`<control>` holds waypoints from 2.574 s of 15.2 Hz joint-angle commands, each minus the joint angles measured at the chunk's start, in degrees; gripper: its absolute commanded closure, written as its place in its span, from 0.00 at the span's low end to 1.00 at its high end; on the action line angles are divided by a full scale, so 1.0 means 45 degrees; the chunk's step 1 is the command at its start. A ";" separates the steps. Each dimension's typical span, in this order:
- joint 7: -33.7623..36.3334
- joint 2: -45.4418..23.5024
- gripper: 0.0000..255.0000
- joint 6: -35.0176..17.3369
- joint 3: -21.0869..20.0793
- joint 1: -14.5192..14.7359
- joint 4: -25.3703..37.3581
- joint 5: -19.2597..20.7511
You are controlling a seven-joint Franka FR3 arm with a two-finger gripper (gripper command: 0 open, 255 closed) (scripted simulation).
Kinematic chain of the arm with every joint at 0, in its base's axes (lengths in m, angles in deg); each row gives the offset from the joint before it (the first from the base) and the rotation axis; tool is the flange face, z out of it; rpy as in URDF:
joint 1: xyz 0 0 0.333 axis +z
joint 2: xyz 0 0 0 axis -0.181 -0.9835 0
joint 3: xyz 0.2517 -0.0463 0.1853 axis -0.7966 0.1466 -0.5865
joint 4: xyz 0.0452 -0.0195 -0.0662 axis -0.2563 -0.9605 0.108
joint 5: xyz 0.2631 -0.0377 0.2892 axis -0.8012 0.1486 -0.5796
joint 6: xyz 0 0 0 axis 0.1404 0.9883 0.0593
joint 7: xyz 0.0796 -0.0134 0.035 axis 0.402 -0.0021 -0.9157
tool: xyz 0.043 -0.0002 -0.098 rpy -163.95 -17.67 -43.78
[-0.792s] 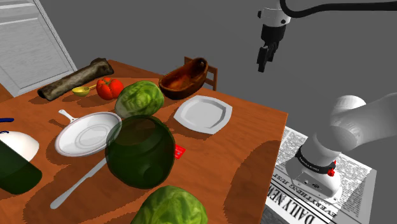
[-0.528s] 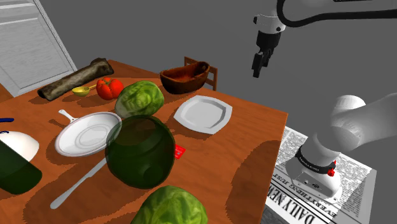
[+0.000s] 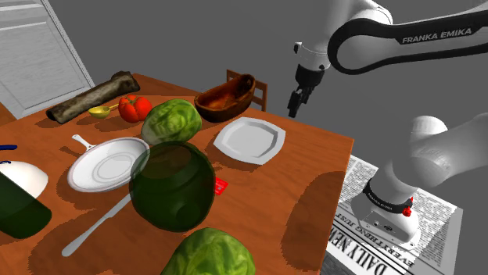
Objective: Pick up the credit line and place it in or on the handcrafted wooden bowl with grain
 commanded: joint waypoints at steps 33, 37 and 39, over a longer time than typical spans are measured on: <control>1.8543 -1.3352 0.00 -0.8701 -1.2307 -0.5679 0.3951 1.6182; 1.8997 -1.4076 0.00 -0.8418 -1.1714 -0.5106 0.4285 1.7043; 1.8997 -1.4077 0.00 -0.8417 -1.1715 -0.5106 0.4285 1.7043</control>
